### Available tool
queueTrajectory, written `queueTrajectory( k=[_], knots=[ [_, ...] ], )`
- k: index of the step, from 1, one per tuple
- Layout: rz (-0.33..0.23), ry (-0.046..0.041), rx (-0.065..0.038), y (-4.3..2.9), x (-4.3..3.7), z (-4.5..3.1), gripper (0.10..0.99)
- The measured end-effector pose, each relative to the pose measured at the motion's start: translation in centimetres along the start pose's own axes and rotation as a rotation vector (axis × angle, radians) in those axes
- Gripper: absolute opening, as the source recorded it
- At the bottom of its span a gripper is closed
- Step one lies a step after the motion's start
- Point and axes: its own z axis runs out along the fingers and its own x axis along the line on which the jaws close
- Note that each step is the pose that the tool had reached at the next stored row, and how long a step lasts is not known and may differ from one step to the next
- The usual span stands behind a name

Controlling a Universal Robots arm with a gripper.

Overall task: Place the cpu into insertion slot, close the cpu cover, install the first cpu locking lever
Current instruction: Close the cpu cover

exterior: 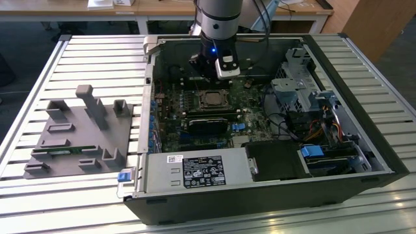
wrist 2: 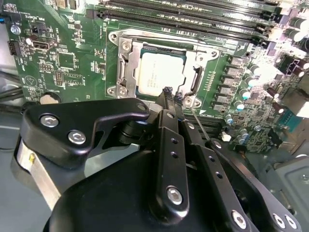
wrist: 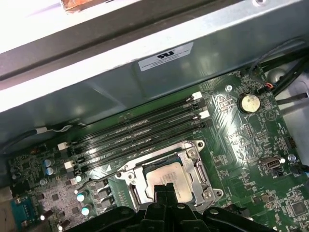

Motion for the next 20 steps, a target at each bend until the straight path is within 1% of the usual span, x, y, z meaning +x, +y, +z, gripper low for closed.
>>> queueTrajectory(
  k=[6, 20],
  knots=[
    [-0.027, 0.0028, -0.001, 0.0, 0.0, 0.01, 0.106],
    [-0.028, 0.003, -0.001, -0.18, 0.46, 0.01, 0.106]
  ],
)
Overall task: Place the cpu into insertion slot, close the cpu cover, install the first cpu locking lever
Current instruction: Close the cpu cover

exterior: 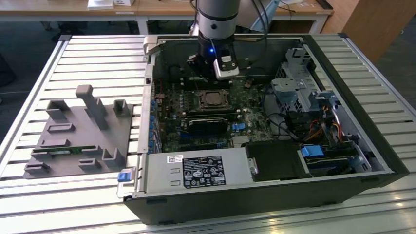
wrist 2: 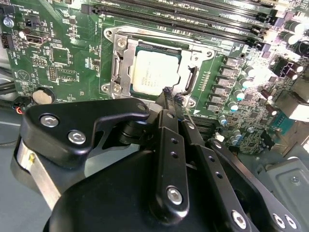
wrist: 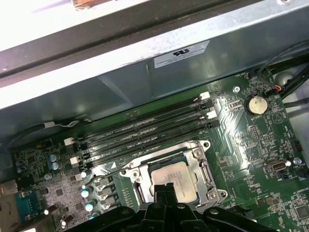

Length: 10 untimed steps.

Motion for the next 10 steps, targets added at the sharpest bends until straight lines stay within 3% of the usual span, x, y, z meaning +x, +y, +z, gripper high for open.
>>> queueTrajectory(
  k=[10],
  knots=[
    [0.0, 0.0, 0.0, -0.08, 0.22, 0.0, 0.106]
  ],
)
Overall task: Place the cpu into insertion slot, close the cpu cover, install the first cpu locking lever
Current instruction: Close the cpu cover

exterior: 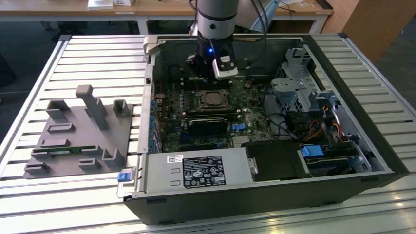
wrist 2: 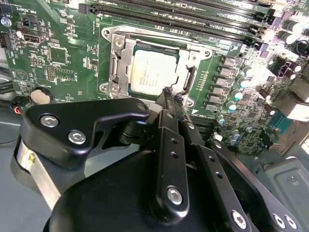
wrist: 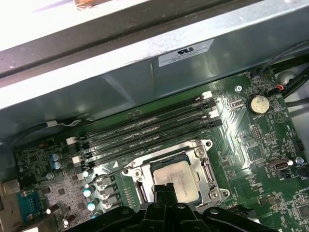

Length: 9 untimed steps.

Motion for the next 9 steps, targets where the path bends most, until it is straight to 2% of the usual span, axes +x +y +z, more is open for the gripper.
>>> queueTrajectory(
  k=[9],
  knots=[
    [0.0, 0.0, 0.0, -0.19, 0.52, 0.0, 0.106]
  ],
)
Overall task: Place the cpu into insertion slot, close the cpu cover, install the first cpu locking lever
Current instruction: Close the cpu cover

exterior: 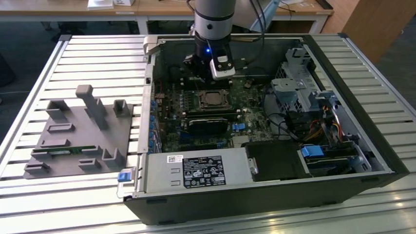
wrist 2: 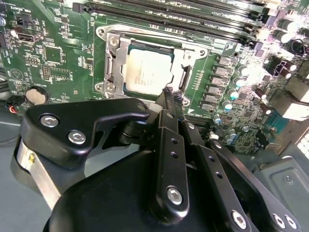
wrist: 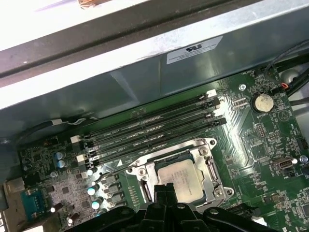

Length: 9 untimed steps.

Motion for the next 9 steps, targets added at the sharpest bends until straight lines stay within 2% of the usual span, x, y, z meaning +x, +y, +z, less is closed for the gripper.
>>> queueTrajectory(
  k=[9],
  knots=[
    [-0.012, 0.0011, 0.0, -0.15, 0.43, 0.0, 0.106]
  ],
)
